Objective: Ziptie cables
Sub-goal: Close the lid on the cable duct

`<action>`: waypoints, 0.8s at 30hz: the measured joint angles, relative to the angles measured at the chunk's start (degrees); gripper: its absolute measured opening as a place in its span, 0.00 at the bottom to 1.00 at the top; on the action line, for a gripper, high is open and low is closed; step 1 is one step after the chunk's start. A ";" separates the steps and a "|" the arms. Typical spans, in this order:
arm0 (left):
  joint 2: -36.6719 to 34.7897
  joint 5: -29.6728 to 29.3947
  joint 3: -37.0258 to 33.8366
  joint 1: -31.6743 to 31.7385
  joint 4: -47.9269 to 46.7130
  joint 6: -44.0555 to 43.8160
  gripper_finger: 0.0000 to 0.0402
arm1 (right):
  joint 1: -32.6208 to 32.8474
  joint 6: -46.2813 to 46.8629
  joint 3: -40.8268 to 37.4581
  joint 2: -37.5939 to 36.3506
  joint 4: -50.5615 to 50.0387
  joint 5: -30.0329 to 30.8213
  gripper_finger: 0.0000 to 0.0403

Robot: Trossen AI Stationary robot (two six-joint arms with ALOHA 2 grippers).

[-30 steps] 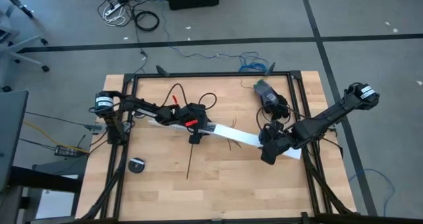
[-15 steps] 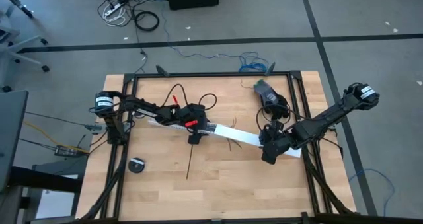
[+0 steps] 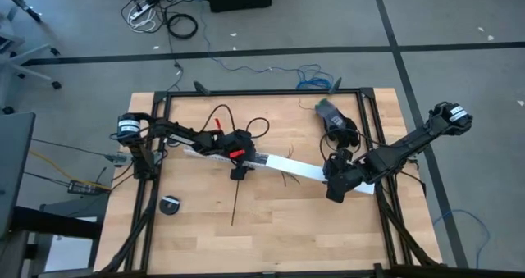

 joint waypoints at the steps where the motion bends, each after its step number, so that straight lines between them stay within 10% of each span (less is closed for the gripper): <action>1: -0.05 0.16 0.06 0.00 -0.72 -0.16 0.74 | 0.22 0.10 0.00 -0.20 -0.26 -0.01 0.57; 24: -0.11 1.76 0.05 -0.22 -5.26 -2.83 0.74 | 5.16 5.44 0.00 -1.12 -5.79 -0.84 0.57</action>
